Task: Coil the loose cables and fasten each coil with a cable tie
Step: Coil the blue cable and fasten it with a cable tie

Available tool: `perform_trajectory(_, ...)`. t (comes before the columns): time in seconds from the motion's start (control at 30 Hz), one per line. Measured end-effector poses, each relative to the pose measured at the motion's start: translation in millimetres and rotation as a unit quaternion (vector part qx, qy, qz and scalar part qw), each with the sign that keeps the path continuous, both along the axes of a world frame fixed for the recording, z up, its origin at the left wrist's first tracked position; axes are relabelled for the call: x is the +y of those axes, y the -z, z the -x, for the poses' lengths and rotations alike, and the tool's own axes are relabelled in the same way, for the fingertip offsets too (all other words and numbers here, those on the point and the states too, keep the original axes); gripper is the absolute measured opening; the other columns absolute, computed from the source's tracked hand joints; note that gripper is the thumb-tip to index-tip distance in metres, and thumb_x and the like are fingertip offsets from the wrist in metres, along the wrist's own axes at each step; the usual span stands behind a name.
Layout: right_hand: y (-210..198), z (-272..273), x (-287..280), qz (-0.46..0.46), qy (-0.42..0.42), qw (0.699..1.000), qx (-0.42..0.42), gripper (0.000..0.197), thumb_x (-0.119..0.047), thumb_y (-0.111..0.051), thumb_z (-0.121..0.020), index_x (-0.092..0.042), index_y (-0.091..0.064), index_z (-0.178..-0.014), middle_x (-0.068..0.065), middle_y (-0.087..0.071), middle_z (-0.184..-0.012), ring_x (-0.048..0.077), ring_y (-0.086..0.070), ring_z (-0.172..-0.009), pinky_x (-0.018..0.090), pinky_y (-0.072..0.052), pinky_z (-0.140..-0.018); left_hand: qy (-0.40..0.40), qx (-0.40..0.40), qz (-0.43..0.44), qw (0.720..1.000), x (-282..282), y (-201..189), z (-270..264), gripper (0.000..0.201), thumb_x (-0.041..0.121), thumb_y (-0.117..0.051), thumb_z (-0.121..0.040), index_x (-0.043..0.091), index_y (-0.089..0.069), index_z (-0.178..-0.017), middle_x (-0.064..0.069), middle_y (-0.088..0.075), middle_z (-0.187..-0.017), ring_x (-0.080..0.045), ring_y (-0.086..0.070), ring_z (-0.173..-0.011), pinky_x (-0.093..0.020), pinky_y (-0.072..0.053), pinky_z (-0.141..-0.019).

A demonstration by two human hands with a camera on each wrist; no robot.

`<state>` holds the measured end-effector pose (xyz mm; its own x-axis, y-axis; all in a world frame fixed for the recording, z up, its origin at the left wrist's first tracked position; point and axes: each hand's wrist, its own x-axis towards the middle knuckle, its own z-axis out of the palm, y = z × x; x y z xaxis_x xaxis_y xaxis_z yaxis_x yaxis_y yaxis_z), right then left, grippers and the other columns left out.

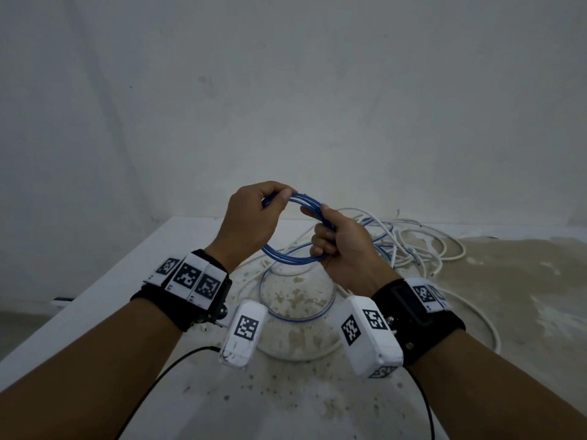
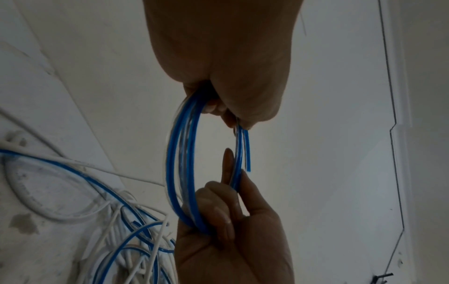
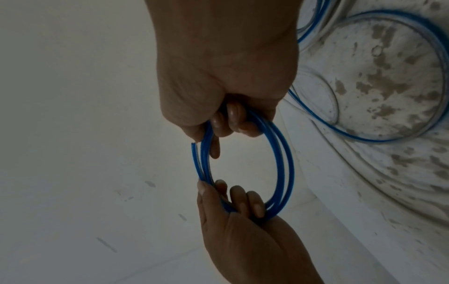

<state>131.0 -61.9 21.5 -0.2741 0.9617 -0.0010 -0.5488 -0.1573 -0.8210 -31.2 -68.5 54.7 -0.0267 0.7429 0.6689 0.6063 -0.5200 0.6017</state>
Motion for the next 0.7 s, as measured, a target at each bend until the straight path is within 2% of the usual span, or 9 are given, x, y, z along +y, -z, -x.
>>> perform_trajectory(0.1,2.4,-4.5,0.5,0.013,-0.019,1.000,-0.012,0.037,-0.028,-0.045,-0.103,-0.004,-0.073,-0.102,-0.001,-0.016,-0.061,0.011,-0.016,-0.046,0.025,-0.029,-0.046,0.037,-0.009,0.048,0.998,0.5,-2.9,2.8,0.018,0.021,-0.058,-0.097,0.015,-0.075,-0.092,0.009,-0.061,-0.069,-0.001,-0.050,-0.055,-0.013,-0.039,-0.053)
perform_trajectory(0.23,3.8,-4.1,2.1,0.007,-0.015,0.999,-0.049,0.041,-0.034,-0.047,-0.103,-0.003,-0.074,-0.101,-0.001,-0.014,-0.061,0.012,-0.015,-0.047,0.026,-0.029,-0.049,0.046,0.018,0.050,0.998,-1.5,-3.9,4.7,0.018,0.027,-0.065,-0.094,0.013,-0.071,-0.085,0.005,-0.065,-0.072,-0.001,-0.053,-0.063,-0.014,-0.043,-0.062)
perform_trajectory(0.33,5.4,-4.0,2.9,-0.010,0.000,0.996,-0.090,0.050,-0.048,-0.052,-0.099,-0.004,-0.076,-0.101,-0.001,-0.018,-0.059,0.013,-0.017,-0.048,0.028,-0.029,-0.053,0.068,0.026,0.080,0.994,-4.3,-7.6,6.2,0.014,0.022,-0.065,-0.094,0.010,-0.071,-0.089,0.005,-0.065,-0.074,0.004,-0.052,-0.052,-0.009,-0.039,-0.052)
perform_trajectory(0.4,5.7,-4.8,3.6,-0.026,0.008,0.992,-0.121,0.045,-0.044,-0.056,-0.098,-0.004,-0.076,-0.099,0.000,-0.017,-0.059,0.013,-0.018,-0.049,0.029,-0.030,-0.053,0.072,0.041,0.102,0.991,-4.3,-8.9,7.5,0.011,0.019,-0.064,-0.094,0.010,-0.069,-0.090,0.007,-0.063,-0.075,0.004,-0.051,-0.050,-0.008,-0.038,-0.050)
perform_trajectory(0.47,5.4,-6.5,4.2,-0.041,0.008,0.988,-0.150,0.040,-0.039,-0.058,-0.098,-0.002,-0.074,-0.097,0.001,-0.017,-0.059,0.013,-0.019,-0.049,0.029,-0.030,-0.053,0.071,0.059,0.126,0.988,-3.7,-8.7,8.9,0.009,0.020,-0.062,-0.095,0.014,-0.067,-0.090,0.006,-0.063,-0.078,0.000,-0.048,-0.049,-0.013,-0.039,-0.050)
perform_trajectory(0.5,4.9,-7.6,4.7,-0.049,0.006,0.985,-0.164,0.040,-0.038,-0.058,-0.098,-0.002,-0.073,-0.096,0.000,-0.018,-0.058,0.013,-0.020,-0.048,0.029,-0.031,-0.054,0.072,0.065,0.142,0.985,-4.0,-8.1,9.2,0.008,0.020,-0.060,-0.096,0.016,-0.065,-0.091,0.005,-0.064,-0.083,-0.003,-0.047,-0.049,-0.019,-0.043,-0.049)
perform_trajectory(0.57,2.5,-9.7,6.6,-0.066,0.007,0.979,-0.192,0.039,-0.037,-0.059,-0.098,-0.001,-0.072,-0.092,-0.002,-0.021,-0.055,0.012,-0.023,-0.045,0.028,-0.031,-0.053,0.082,0.077,0.166,0.980,-6.9,-7.9,7.4,0.007,0.022,-0.055,-0.099,0.020,-0.062,-0.100,0.006,-0.065,-0.091,-0.009,-0.049,-0.049,-0.025,-0.047,-0.049)
perform_trajectory(0.63,-1.6,-12.1,8.9,-0.089,0.011,0.971,-0.221,0.036,-0.035,-0.061,-0.097,-0.002,-0.073,-0.088,-0.003,-0.024,-0.053,0.011,-0.025,-0.046,0.027,-0.031,-0.050,0.085,0.122,0.150,0.977,-9.8,-6.6,3.4,0.015,0.026,-0.050,-0.102,0.024,-0.062,-0.110,0.010,-0.067,-0.089,-0.003,-0.051,-0.047,-0.019,-0.046,-0.050)
perform_trajectory(0.7,-6.2,-15.2,11.5,-0.113,0.013,0.960,-0.255,0.035,-0.034,-0.064,-0.095,-0.003,-0.075,-0.086,-0.002,-0.025,-0.053,0.013,-0.026,-0.048,0.028,-0.031,-0.049,0.060,0.170,0.110,0.977,-9.2,-2.7,-1.4,0.023,0.029,-0.047,-0.103,0.022,-0.069,-0.106,0.011,-0.070,-0.084,0.002,-0.052,-0.048,-0.016,-0.041,-0.051)
